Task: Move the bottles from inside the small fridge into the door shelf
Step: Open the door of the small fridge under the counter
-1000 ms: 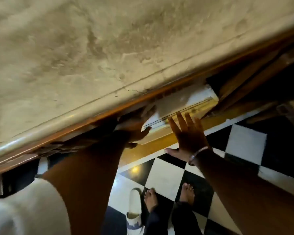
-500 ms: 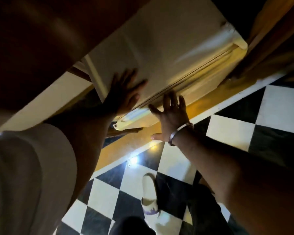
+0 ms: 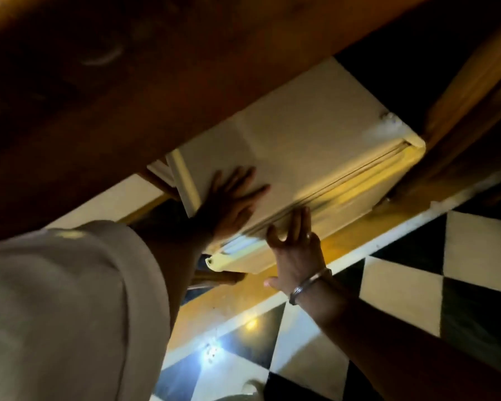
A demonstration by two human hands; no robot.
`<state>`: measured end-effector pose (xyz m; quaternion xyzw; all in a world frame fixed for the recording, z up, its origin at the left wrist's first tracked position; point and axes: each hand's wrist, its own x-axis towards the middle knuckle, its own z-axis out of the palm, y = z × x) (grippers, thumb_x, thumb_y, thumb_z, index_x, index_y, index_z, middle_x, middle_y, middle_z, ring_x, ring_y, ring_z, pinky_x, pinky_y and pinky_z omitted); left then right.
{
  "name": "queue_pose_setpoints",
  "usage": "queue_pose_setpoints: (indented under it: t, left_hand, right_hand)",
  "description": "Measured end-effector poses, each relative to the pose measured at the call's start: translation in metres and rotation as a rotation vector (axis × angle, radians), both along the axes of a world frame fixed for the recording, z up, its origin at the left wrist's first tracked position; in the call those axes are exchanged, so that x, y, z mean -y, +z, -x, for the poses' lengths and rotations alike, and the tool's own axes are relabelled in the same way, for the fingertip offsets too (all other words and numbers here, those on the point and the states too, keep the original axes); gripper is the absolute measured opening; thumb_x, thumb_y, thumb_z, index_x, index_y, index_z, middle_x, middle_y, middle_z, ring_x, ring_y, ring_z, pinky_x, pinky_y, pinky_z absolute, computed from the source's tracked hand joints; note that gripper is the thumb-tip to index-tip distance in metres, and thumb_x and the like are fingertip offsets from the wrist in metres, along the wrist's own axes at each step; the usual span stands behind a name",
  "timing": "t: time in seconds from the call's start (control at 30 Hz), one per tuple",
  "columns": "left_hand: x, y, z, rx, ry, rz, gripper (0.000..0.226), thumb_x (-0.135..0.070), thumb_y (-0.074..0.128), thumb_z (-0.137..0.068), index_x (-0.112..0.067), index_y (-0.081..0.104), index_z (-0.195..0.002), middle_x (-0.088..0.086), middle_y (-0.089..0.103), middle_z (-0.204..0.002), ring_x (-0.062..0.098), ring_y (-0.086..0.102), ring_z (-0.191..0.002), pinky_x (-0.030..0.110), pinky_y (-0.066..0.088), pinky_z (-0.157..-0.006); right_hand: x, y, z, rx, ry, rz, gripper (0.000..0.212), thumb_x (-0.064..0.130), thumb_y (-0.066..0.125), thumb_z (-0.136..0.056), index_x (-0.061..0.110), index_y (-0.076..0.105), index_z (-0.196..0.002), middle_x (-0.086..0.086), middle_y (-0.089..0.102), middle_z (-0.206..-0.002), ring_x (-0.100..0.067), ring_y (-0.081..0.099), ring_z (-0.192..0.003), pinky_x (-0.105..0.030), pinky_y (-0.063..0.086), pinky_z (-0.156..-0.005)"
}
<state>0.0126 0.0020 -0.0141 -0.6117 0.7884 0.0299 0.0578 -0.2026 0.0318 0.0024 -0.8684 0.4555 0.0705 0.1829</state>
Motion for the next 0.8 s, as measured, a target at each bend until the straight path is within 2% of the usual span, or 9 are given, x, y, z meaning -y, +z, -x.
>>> queue_pose_setpoints:
  t: [0.07, 0.13, 0.37, 0.5, 0.57, 0.7, 0.73, 0.8]
  left_hand:
    - [-0.002, -0.002, 0.0, -0.017, -0.011, 0.011, 0.058, -0.044, 0.032, -0.099, -0.042, 0.023, -0.156, 0.012, 0.022, -0.168, 0.038, 0.025, -0.152, 0.066, 0.021, -0.115]
    - [-0.001, 0.0, 0.0, -0.041, -0.002, 0.02, 0.057, -0.045, 0.032, -0.099, -0.043, 0.024, -0.156, 0.011, 0.022, -0.167, 0.038, 0.026, -0.151, 0.065, 0.021, -0.115]
    - [-0.002, 0.002, 0.0, -0.076, 0.014, 0.033, 0.056, -0.048, 0.027, -0.1, -0.047, 0.023, -0.155, 0.006, 0.021, -0.168, 0.036, 0.023, -0.152, 0.066, 0.018, -0.118]
    - [-0.002, 0.002, -0.001, -0.08, 0.012, 0.05, 0.055, -0.05, 0.022, -0.1, -0.047, 0.025, -0.155, 0.004, 0.022, -0.168, 0.035, 0.023, -0.153, 0.064, 0.016, -0.119]
    - [-0.003, 0.002, 0.0, -0.084, 0.024, 0.04, 0.056, -0.05, 0.02, -0.099, -0.047, 0.027, -0.154, 0.004, 0.022, -0.168, 0.034, 0.023, -0.153, 0.064, 0.015, -0.119]
    - [-0.002, 0.001, 0.0, -0.059, 0.026, 0.03, 0.057, -0.051, 0.02, -0.098, -0.047, 0.025, -0.155, 0.003, 0.02, -0.169, 0.034, 0.021, -0.153, 0.063, 0.014, -0.12]
    - [-0.002, 0.0, -0.001, -0.054, 0.021, 0.026, 0.057, -0.051, 0.021, -0.098, -0.047, 0.025, -0.155, 0.003, 0.02, -0.169, 0.034, 0.022, -0.153, 0.064, 0.015, -0.119]
    - [-0.001, -0.003, -0.002, -0.043, 0.018, 0.017, 0.059, -0.05, 0.022, -0.096, -0.047, 0.027, -0.155, 0.004, 0.022, -0.168, 0.035, 0.024, -0.152, 0.065, 0.016, -0.118]
  right_hand:
    - [-0.01, 0.003, -0.005, -0.031, 0.027, -0.035, 0.116, 0.06, 0.079, -0.054, 0.027, 0.014, -0.144, -0.038, -0.012, -0.151, -0.054, -0.013, -0.139, -0.057, 0.031, -0.105]
    - [-0.022, 0.007, -0.012, -0.015, 0.031, -0.057, 0.112, 0.058, 0.076, -0.061, 0.029, 0.01, -0.146, -0.035, -0.015, -0.152, -0.052, -0.017, -0.139, -0.056, 0.029, -0.107]
    - [-0.031, 0.017, -0.022, 0.047, -0.051, -0.067, 0.092, 0.055, 0.077, -0.061, 0.032, 0.027, -0.134, -0.03, -0.009, -0.155, -0.051, -0.015, -0.14, -0.057, 0.035, -0.106]
    - [-0.03, 0.026, -0.024, 0.007, -0.067, -0.096, 0.086, 0.057, 0.072, -0.066, 0.036, 0.026, -0.135, -0.026, -0.003, -0.157, -0.048, -0.01, -0.142, -0.057, 0.035, -0.107]
    - [-0.034, 0.025, -0.022, -0.044, -0.068, -0.116, 0.089, 0.06, 0.069, -0.068, 0.032, 0.023, -0.139, -0.028, 0.001, -0.156, -0.049, -0.009, -0.142, -0.058, 0.029, -0.111]
    - [-0.063, 0.027, -0.004, -0.153, -0.171, -0.082, 0.108, 0.074, 0.051, -0.072, 0.009, 0.008, -0.147, -0.028, 0.003, -0.156, -0.047, -0.002, -0.144, -0.059, 0.012, -0.116]
    - [-0.071, 0.03, 0.003, -0.17, -0.23, -0.073, 0.11, 0.078, 0.044, -0.072, 0.007, 0.009, -0.148, -0.027, 0.005, -0.157, -0.045, 0.002, -0.144, -0.059, 0.006, -0.116]
    - [-0.083, 0.036, 0.013, -0.14, -0.327, 0.007, 0.106, 0.083, 0.032, -0.067, 0.008, 0.03, -0.141, -0.026, 0.026, -0.151, -0.044, 0.017, -0.142, -0.061, 0.0, -0.114]
